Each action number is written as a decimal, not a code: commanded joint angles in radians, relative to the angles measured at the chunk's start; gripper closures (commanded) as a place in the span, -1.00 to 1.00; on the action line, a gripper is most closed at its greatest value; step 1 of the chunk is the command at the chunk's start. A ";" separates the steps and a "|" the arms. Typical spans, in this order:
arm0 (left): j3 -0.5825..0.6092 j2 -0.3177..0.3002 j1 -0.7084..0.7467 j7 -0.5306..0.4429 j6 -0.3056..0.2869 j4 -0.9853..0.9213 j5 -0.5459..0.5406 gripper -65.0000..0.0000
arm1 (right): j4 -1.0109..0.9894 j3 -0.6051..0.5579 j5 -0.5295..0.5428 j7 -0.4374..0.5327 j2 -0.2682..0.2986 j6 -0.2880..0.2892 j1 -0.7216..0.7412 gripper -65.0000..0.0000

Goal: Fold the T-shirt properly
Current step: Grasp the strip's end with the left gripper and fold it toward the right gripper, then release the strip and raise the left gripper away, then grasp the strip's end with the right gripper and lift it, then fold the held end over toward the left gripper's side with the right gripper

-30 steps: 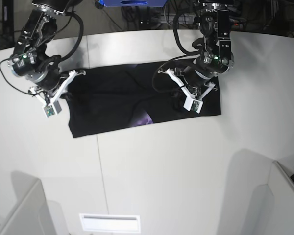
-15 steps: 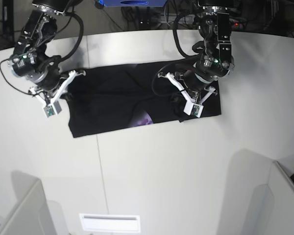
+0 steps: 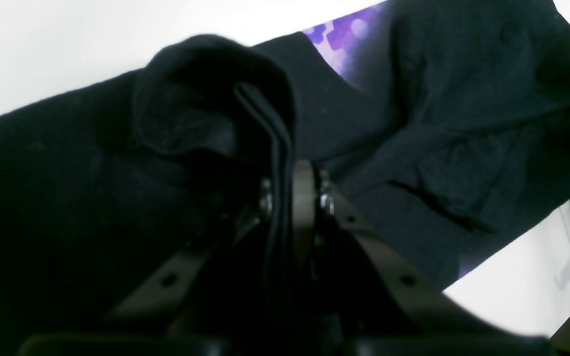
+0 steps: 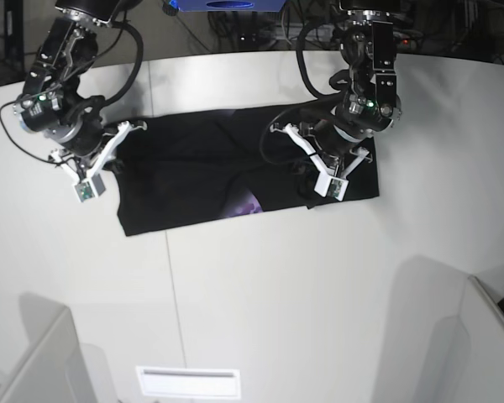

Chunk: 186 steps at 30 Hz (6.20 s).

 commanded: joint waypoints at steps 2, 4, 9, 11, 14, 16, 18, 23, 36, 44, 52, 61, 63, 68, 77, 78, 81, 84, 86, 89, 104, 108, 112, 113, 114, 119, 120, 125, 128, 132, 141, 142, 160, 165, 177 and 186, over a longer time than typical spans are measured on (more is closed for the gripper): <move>0.003 0.001 -0.009 -0.017 -0.004 0.016 -0.018 1.00 | 0.013 0.001 0.015 0.020 0.008 -0.008 0.008 1.00; 0.003 0.001 -0.009 -0.017 -0.004 0.016 -0.018 1.00 | 0.013 0.002 0.015 0.020 0.008 -0.008 0.008 1.00; 0.004 0.001 -0.009 -0.017 -0.004 0.015 -0.018 0.60 | 0.013 0.002 0.015 0.020 0.008 -0.008 0.008 1.00; 0.004 0.002 -0.011 -0.017 -0.004 0.002 -0.018 0.21 | 0.013 0.002 0.015 0.019 0.008 -0.008 0.008 1.00; 0.060 0.002 -0.034 -0.017 -0.004 -0.041 -0.018 -0.23 | 0.013 0.002 0.015 0.019 0.008 -0.008 0.008 1.00; 0.101 0.002 -0.048 -0.017 -0.004 -0.067 -0.018 -0.36 | 0.013 0.002 0.015 0.019 0.008 -0.008 0.009 1.00; 0.155 0.004 -0.054 -0.017 -0.004 -0.071 -0.024 -0.38 | 0.013 0.002 0.015 0.019 0.008 -0.008 0.011 1.00; 0.178 0.010 -0.051 -0.017 -0.004 -0.042 -0.166 -0.38 | 0.013 0.004 0.015 0.019 0.008 -0.008 0.015 1.00; -0.433 -0.202 0.222 -0.020 -0.008 0.121 -0.369 1.00 | -0.047 0.005 0.015 -0.016 0.039 -0.009 0.121 -0.15; -0.688 -0.220 0.270 -0.023 -0.011 0.071 -0.303 1.00 | -0.294 0.088 0.018 -0.164 0.041 -0.086 0.304 -0.21; -0.692 -0.206 0.258 -0.025 -0.174 0.021 -0.156 1.00 | -0.444 0.196 0.021 -0.285 0.041 -0.101 0.425 -0.21; -0.688 -0.196 0.221 -0.026 -0.179 -0.028 -0.154 1.00 | -0.789 0.326 0.024 -0.290 0.070 -0.100 0.514 -0.21; -0.678 -0.193 0.215 -0.026 -0.179 -0.048 -0.148 1.00 | -0.808 0.338 0.045 -0.300 0.070 -0.098 0.514 -0.21; -0.557 -0.176 0.204 -0.143 -0.179 -0.073 -0.028 1.00 | -0.805 0.337 0.223 -0.326 0.068 -0.106 0.460 -0.21; -0.393 -0.120 0.207 -0.247 -0.179 -0.146 0.091 1.00 | -0.812 0.260 0.242 -0.326 0.087 -0.108 0.411 -0.20; -0.379 -0.120 0.205 -0.247 -0.179 -0.145 0.093 1.00 | -0.812 0.243 0.242 -0.326 0.085 -0.108 0.403 -0.20; -0.362 -0.116 0.176 -0.244 -0.177 -0.153 0.099 1.00 | -0.814 0.222 0.242 -0.319 0.084 -0.108 0.394 -0.20; -0.362 -0.105 0.147 -0.244 -0.177 -0.169 0.101 1.00 | -0.814 0.219 0.242 -0.317 0.088 -0.108 0.387 -0.10; -0.356 -0.105 0.123 -0.242 -0.149 -0.183 0.101 1.00 | -0.814 0.219 0.242 -0.313 0.090 -0.108 0.384 0.17; -0.355 -0.102 0.066 -0.242 -0.094 -0.215 0.101 1.00 | -0.814 0.217 0.242 -0.313 0.107 -0.108 0.385 0.82; -0.259 -0.107 0.024 -0.239 -0.090 -0.191 0.101 1.00 | -0.446 0.091 0.242 -0.306 0.099 -0.310 0.341 1.00; -0.259 -0.119 0.055 -0.239 -0.090 -0.143 0.101 1.00 | -0.358 0.039 0.242 -0.305 0.067 -0.355 0.324 1.00; -0.259 -0.162 0.092 -0.239 -0.090 -0.122 0.101 1.00 | -0.288 -0.021 0.239 -0.279 0.036 -0.359 0.295 1.00; -0.259 -0.171 0.095 -0.239 -0.090 -0.126 0.101 1.00 | -0.272 -0.039 0.239 -0.270 0.028 -0.361 0.287 1.00; -0.259 -0.182 0.095 -0.239 -0.090 -0.133 0.101 1.00 | -0.255 -0.062 0.239 -0.260 0.022 -0.375 0.282 1.00; -0.259 -0.191 0.101 -0.239 -0.090 -0.130 0.101 1.00 | -0.186 -0.165 0.240 -0.230 -0.005 -0.487 0.262 1.00; -0.259 -0.191 0.107 -0.239 -0.090 -0.130 0.101 1.00 | -0.179 -0.179 0.240 -0.222 -0.012 -0.490 0.259 1.00; -0.259 -0.193 0.116 -0.239 -0.090 -0.131 0.101 1.00 | -0.173 -0.223 0.240 -0.214 -0.055 -0.493 0.255 1.00; -0.287 -0.194 0.127 -0.239 -0.090 -0.133 0.102 1.00 | -0.171 -0.249 0.240 -0.214 -0.078 -0.494 0.252 1.00; -0.324 -0.194 0.135 -0.239 -0.090 -0.130 0.102 1.00 | -0.133 -0.286 0.240 -0.214 -0.102 -0.494 0.233 1.00; -0.324 -0.196 0.156 -0.239 -0.090 -0.128 0.102 1.00 | -0.013 -0.305 0.245 -0.214 -0.142 -0.494 0.167 1.00; -0.324 -0.196 0.156 -0.239 -0.090 -0.130 0.102 1.00 | -0.007 -0.305 0.246 -0.214 -0.144 -0.494 0.164 1.00; -0.324 -0.188 0.202 -0.244 -0.090 -0.122 0.276 1.00 | 0.005 -0.630 0.248 -0.026 -0.156 -0.648 0.133 1.00; -0.324 -0.186 0.219 -0.242 -0.090 -0.079 0.276 1.00 | -0.074 -0.681 0.248 0.023 -0.156 -0.672 0.146 1.00; -0.376 -0.186 0.270 -0.242 -0.093 -0.018 0.274 1.00 | -0.136 -0.811 0.248 0.091 -0.154 -0.741 0.158 1.00; -0.387 -0.189 0.271 -0.242 -0.093 -0.018 0.274 1.00 | -0.226 -0.828 0.248 0.140 -0.156 -0.747 0.186 1.00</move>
